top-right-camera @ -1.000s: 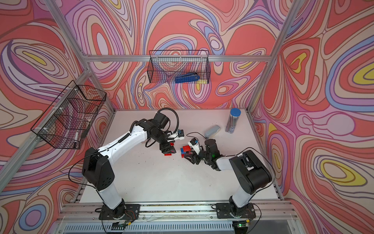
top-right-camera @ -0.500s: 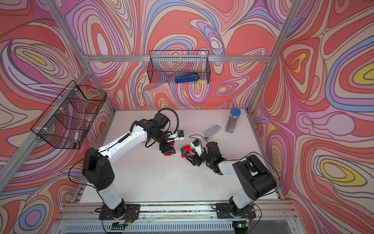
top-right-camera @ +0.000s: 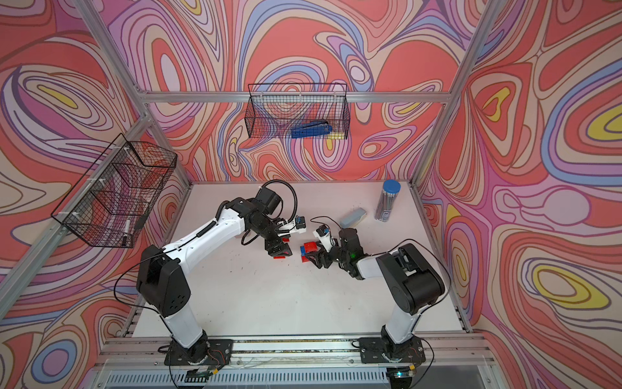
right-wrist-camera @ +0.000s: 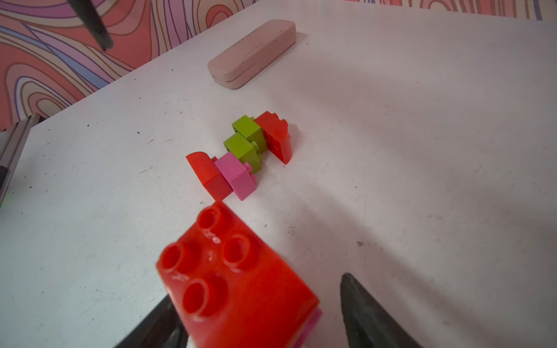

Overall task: Assemble the letter s with lego
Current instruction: Adjust the lego brick at the center of the board.

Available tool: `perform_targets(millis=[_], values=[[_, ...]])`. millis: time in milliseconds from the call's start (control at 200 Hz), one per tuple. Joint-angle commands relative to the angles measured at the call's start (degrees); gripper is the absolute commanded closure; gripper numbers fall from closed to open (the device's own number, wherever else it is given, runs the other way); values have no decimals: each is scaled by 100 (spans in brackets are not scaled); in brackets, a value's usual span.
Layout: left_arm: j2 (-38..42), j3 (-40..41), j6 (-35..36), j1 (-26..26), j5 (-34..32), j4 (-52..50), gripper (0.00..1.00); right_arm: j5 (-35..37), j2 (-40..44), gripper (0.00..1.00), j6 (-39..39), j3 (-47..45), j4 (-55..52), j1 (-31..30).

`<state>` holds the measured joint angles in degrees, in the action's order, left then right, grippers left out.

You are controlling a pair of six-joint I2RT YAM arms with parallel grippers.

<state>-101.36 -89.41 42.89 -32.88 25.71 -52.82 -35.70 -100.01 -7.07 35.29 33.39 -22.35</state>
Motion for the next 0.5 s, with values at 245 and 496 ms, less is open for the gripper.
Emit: perform_targets(millis=[245,496], values=[[-79,-134,187,39,115,-317,23,-1087,-573,32,-383,481,-573,38],[-138,-171,179,45,116,-372,23,-984,-381,48,-230,219,-336,43]])
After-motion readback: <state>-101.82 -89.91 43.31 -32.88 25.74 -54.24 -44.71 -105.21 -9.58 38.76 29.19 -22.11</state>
